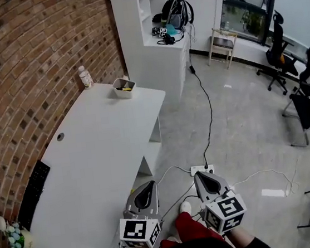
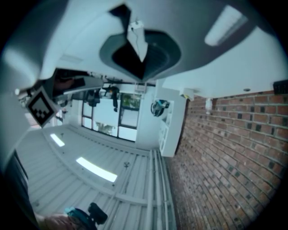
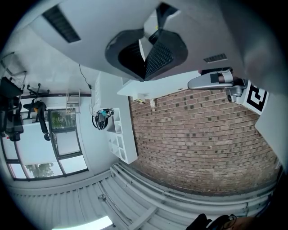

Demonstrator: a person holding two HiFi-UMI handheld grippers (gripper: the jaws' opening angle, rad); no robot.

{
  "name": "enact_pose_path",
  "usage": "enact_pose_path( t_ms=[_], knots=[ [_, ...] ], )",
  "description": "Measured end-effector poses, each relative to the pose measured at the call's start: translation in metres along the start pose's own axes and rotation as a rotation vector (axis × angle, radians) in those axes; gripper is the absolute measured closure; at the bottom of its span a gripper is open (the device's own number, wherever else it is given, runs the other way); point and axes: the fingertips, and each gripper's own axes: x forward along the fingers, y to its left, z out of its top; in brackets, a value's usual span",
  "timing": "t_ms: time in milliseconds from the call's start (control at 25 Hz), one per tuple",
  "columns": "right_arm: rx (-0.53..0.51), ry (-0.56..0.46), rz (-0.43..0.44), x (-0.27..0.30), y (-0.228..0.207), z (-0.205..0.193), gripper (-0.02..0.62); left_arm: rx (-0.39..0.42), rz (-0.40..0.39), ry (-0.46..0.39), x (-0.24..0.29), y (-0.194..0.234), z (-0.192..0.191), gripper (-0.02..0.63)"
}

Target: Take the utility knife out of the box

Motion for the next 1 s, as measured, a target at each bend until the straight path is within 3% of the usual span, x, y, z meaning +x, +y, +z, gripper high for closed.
enact_pose_path(
  t_ms=[1000],
  knots=[
    [-0.023,-0.044,0.019,0.09,-0.085,0.056,0.588,0.006,0.134,-0.042,0.112,0.063,0.035,0.603]
  ],
)
